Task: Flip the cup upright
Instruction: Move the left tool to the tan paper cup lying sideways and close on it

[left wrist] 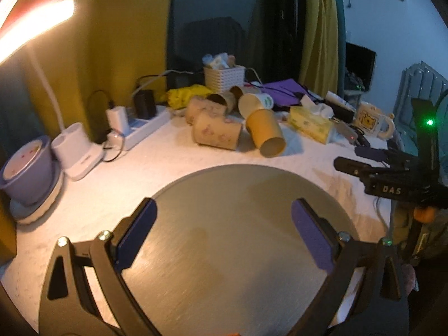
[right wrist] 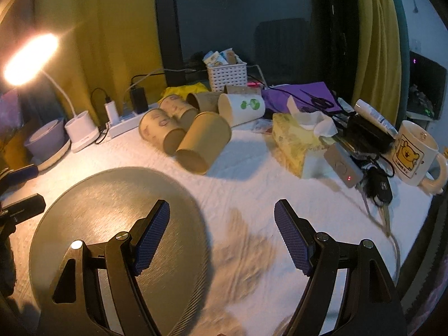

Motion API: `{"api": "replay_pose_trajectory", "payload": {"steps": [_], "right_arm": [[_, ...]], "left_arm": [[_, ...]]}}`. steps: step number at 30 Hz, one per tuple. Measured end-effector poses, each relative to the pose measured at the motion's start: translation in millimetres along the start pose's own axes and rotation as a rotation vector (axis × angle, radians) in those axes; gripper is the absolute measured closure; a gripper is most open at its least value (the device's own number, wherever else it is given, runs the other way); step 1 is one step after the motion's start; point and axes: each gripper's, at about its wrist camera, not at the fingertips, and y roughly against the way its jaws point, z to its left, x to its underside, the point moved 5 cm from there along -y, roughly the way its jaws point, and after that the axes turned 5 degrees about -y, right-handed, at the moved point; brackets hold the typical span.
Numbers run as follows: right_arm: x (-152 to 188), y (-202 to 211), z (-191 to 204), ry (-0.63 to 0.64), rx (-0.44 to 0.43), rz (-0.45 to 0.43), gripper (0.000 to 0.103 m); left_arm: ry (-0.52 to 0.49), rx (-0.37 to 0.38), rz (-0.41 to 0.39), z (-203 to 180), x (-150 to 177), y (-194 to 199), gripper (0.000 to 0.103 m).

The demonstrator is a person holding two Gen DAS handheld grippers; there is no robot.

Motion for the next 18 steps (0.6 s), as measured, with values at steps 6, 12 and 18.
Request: {"api": "replay_pose_trajectory", "payload": {"steps": [6, 12, 18], "right_arm": [[-25, -16, -21, 0.016, -0.047, 0.000, 0.023], [-45, -39, -37, 0.021, -0.139, 0.015, 0.029], [-59, -55, -54, 0.003, -0.188, 0.021, 0.030]], "left_arm": [[-0.001, 0.009, 0.067, -25, -25, -33, 0.005], [-0.033, -0.008, 0.116, -49, -48, -72, 0.006], [-0.054, 0.007, 0.159, -69, -69, -113, 0.006]]}}
